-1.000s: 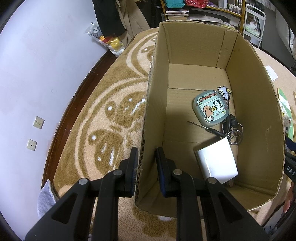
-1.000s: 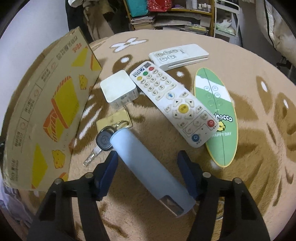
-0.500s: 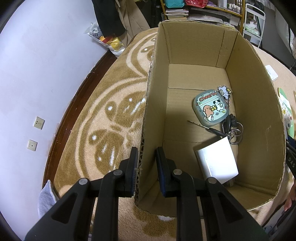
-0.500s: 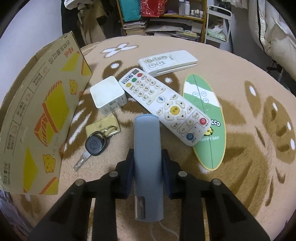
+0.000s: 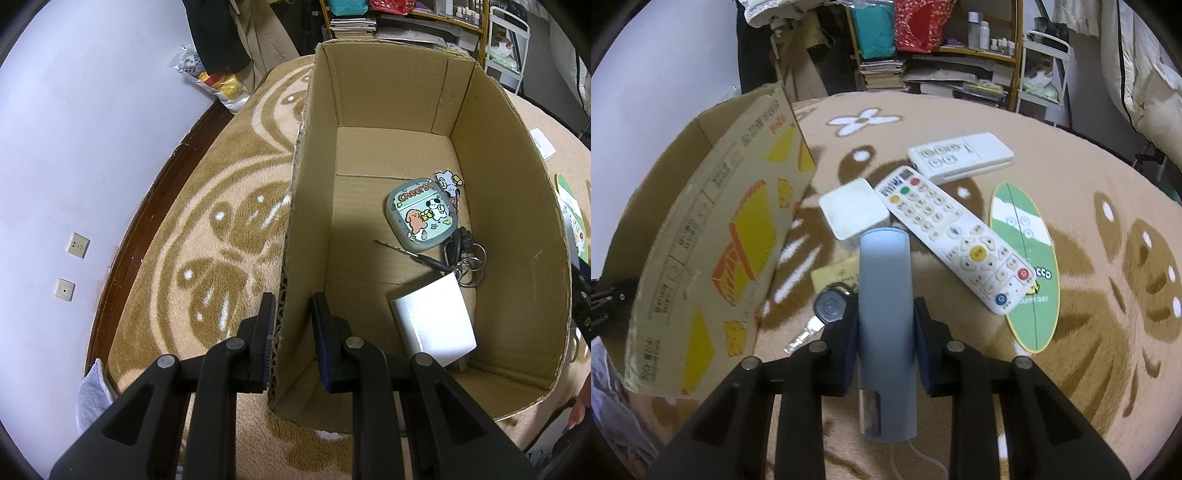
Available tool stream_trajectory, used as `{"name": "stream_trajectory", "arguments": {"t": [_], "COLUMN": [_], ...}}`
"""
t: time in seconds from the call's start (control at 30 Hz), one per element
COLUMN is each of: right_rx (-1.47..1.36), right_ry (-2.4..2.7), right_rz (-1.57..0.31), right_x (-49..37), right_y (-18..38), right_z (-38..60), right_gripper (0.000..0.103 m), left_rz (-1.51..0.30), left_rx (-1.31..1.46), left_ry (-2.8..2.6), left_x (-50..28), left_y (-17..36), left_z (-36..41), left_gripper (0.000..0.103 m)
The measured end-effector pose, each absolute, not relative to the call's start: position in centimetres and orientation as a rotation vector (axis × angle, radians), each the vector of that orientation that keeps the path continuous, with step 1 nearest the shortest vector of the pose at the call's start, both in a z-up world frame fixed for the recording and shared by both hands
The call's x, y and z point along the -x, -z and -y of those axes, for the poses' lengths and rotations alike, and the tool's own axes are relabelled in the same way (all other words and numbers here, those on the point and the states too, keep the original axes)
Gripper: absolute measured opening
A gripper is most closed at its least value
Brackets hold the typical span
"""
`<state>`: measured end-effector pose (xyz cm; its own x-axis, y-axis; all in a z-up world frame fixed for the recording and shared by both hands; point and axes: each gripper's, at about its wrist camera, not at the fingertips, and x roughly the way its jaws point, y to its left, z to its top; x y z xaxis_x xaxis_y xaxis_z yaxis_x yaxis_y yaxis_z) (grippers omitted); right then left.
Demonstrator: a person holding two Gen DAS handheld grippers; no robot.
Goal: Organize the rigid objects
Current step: 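Carry the light blue flashlight over the box and release it inside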
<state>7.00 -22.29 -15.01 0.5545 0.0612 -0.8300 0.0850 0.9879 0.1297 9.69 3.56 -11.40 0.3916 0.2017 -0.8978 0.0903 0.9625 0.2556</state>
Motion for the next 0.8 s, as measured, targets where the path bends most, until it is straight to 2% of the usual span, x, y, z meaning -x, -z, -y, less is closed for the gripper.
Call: {"name": "stream_trajectory", "arguments": {"t": [0.8], "right_rx": [-0.173], "right_ry": [-0.113], "right_rz": [-0.785], "right_x": [-8.6], "right_y": [5.3], "right_z": [17.6], "right_gripper": [0.029], "left_rz": [-1.169], "left_rx": [-0.293], "left_ry": [-0.072], "left_x": [-9.7], "left_y": [11.4], "left_z": [-3.6], "left_gripper": [0.020]}}
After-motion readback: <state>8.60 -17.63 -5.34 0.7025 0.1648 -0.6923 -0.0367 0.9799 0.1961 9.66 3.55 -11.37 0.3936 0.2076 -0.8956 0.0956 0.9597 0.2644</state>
